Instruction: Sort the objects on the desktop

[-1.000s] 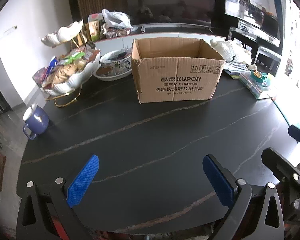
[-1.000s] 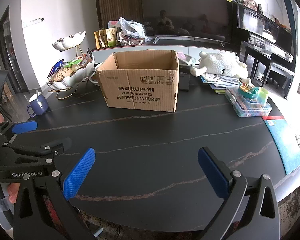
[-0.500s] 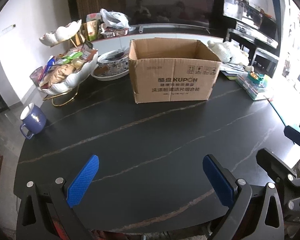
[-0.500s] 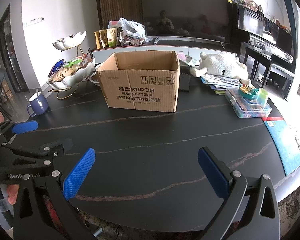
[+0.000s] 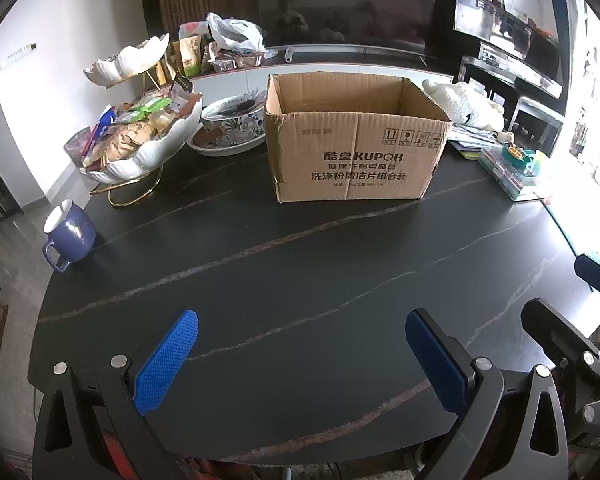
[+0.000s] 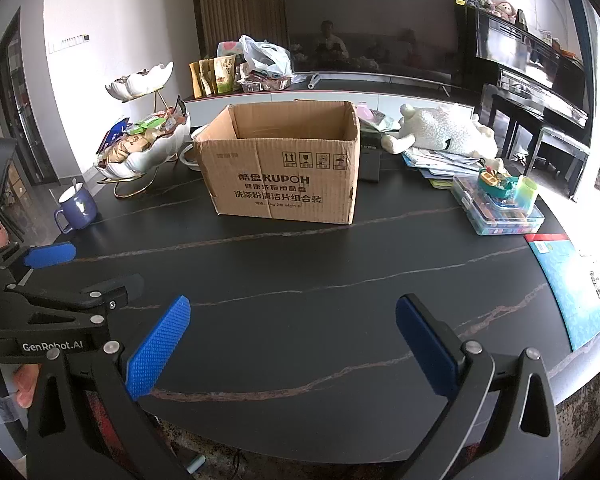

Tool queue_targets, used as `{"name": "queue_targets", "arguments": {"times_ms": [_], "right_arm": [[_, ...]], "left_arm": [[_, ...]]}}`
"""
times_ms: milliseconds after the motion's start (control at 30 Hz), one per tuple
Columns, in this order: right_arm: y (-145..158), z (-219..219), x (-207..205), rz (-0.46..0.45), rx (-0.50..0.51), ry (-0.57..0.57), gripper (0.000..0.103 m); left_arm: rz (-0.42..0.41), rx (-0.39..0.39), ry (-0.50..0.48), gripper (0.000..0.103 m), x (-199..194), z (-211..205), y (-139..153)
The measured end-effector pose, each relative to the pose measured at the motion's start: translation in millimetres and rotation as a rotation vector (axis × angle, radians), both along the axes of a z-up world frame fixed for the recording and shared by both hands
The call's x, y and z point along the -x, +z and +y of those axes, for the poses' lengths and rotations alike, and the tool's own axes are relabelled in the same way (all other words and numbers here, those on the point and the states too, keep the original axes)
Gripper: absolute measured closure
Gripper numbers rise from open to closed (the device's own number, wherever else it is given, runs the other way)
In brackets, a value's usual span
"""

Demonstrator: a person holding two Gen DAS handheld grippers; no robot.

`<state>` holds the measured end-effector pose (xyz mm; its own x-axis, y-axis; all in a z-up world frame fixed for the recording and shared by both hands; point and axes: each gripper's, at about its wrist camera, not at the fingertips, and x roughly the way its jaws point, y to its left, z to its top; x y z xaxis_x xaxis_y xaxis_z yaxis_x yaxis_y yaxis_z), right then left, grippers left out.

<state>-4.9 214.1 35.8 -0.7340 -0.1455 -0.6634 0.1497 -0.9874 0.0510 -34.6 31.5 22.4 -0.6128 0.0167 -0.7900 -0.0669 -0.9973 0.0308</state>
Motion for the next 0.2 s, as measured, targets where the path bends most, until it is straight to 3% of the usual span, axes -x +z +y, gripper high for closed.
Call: {"name": "queue_targets", "arguments": {"times_ms": [200], "right_arm": [[0.0,1.3,-0.9,0.002,0.002,0.002,0.001]], "left_arm": [[-0.003,0.003,-0.003,0.001,0.0,0.7,-0.5]]}}
